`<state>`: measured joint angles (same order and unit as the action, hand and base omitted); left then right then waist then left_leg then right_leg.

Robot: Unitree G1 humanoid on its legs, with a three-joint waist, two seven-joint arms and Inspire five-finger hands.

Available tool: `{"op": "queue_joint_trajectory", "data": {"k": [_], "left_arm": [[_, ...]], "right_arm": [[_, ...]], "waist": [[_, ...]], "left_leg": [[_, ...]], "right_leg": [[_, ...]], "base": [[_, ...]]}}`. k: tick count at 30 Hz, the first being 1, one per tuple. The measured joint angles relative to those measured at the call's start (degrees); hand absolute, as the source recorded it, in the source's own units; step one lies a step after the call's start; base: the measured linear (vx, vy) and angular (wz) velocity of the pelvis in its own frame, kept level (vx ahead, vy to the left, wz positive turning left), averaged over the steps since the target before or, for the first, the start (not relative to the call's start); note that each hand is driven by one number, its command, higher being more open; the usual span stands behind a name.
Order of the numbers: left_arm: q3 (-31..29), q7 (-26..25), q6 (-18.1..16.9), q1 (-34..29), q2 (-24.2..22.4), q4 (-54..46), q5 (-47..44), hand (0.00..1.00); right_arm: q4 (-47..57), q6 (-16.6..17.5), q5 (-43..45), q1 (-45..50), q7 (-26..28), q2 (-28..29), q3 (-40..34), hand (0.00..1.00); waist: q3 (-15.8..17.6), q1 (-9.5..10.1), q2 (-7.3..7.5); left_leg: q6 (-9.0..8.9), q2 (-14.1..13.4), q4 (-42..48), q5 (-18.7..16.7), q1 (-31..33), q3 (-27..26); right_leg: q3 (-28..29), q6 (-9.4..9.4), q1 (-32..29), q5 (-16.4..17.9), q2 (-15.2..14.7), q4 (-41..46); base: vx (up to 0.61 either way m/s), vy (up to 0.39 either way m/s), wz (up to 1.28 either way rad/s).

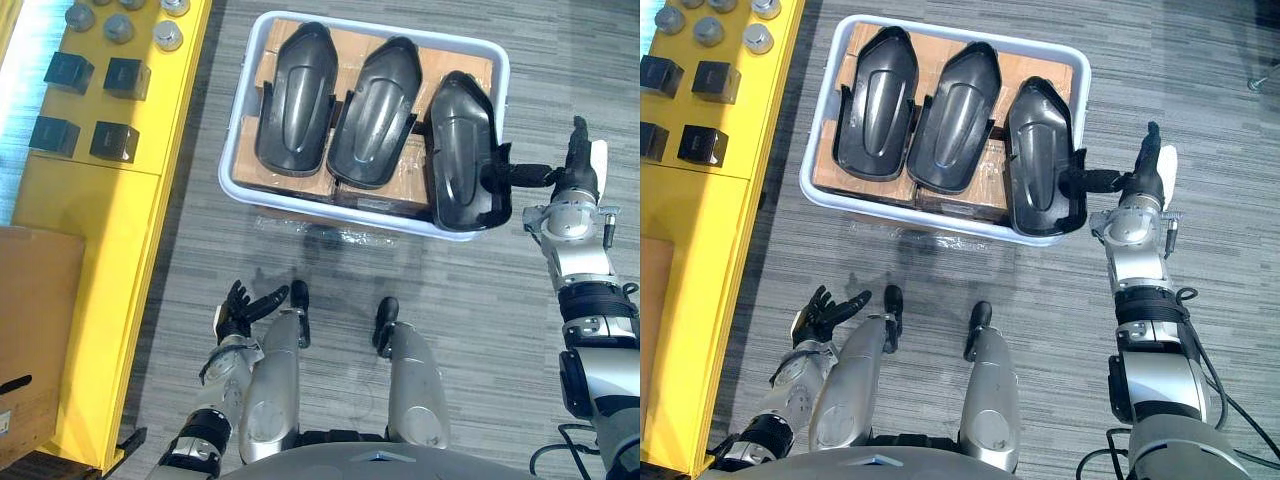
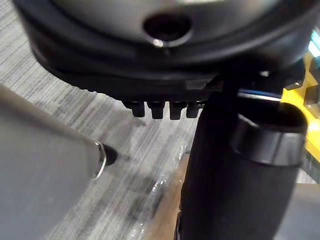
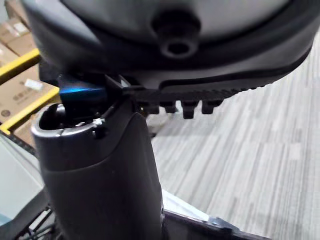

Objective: Walk over and take three plastic housings, then place them on the shelf

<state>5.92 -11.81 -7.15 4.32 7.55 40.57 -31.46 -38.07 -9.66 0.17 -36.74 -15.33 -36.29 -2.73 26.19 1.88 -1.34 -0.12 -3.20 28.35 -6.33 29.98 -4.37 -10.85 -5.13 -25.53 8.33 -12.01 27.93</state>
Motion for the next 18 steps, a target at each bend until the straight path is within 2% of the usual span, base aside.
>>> {"op": "queue_joint_trajectory", "data": {"k": [7,11,18], "left_arm": [[0.0,0.4,0.9,0.1,0.0,0.0,-0.5,1.00],[0.0,0.4,0.9,0.4,-0.4,0.0,-0.5,1.00],[0.0,0.4,1.1,0.4,-0.7,0.0,-2.1,1.00]], "right_arm": [[-3.0,-0.2,0.0,-0.1,3.3,-0.7,0.7,1.00],[-3.4,-0.1,-1.2,-0.7,4.1,-4.6,2.2,1.00],[-3.9,0.0,-2.0,-3.2,4.3,-4.6,3.5,1.00]], "waist": [[0.2,0.48,-0.35],[0.6,1.06,-1.65],[0.5,1.20,-1.82]], "left_leg": [[0.27,-0.2,1.6,-0.4,1.8,0.2],[0.28,0.1,1.7,-0.4,2.8,1.2],[0.29,0.5,1.5,0.0,3.7,1.4]], "right_leg": [[-0.2,-0.04,-1.2,0.0,0.0,1.0],[-1.4,0.22,-1.7,0.2,-0.4,1.7],[-1.5,0.42,-3.0,0.4,-1.0,2.9]], "base": [[0.00,0.000,0.00],[-0.02,-0.006,0.09],[-0.01,-0.002,0.03]]}}
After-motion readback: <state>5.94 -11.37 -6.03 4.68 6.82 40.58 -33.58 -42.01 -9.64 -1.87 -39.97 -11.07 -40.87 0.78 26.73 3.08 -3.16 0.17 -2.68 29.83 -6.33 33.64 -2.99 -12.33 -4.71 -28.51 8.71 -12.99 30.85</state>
